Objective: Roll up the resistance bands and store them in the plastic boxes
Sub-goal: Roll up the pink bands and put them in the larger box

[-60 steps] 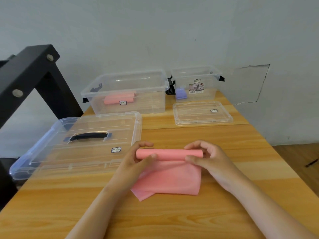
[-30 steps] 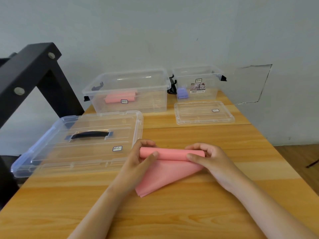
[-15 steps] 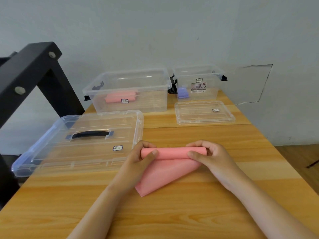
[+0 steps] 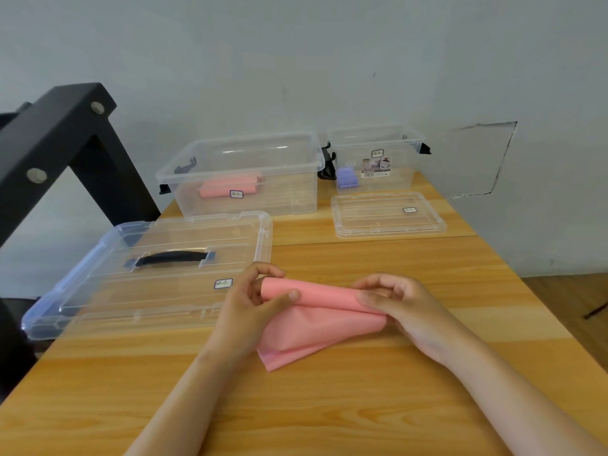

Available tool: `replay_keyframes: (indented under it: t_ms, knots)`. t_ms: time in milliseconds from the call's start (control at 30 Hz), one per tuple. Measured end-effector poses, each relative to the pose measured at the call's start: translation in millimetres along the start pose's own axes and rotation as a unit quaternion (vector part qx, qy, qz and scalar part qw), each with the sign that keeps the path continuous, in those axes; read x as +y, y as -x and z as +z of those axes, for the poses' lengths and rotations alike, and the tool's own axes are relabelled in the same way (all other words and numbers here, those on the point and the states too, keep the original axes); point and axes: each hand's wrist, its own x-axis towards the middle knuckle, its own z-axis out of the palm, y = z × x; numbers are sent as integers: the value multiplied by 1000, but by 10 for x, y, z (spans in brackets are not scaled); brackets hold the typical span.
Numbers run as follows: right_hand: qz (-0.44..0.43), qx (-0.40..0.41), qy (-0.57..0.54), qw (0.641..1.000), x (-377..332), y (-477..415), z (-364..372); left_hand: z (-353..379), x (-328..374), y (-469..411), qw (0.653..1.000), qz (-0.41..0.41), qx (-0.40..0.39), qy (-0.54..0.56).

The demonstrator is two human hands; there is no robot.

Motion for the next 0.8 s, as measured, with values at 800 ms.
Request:
replay_keyframes:
  t_ms: [800]
  knots:
    - [-26, 16, -60, 998, -91, 53, 11, 20, 63, 44, 997, -69, -31, 34]
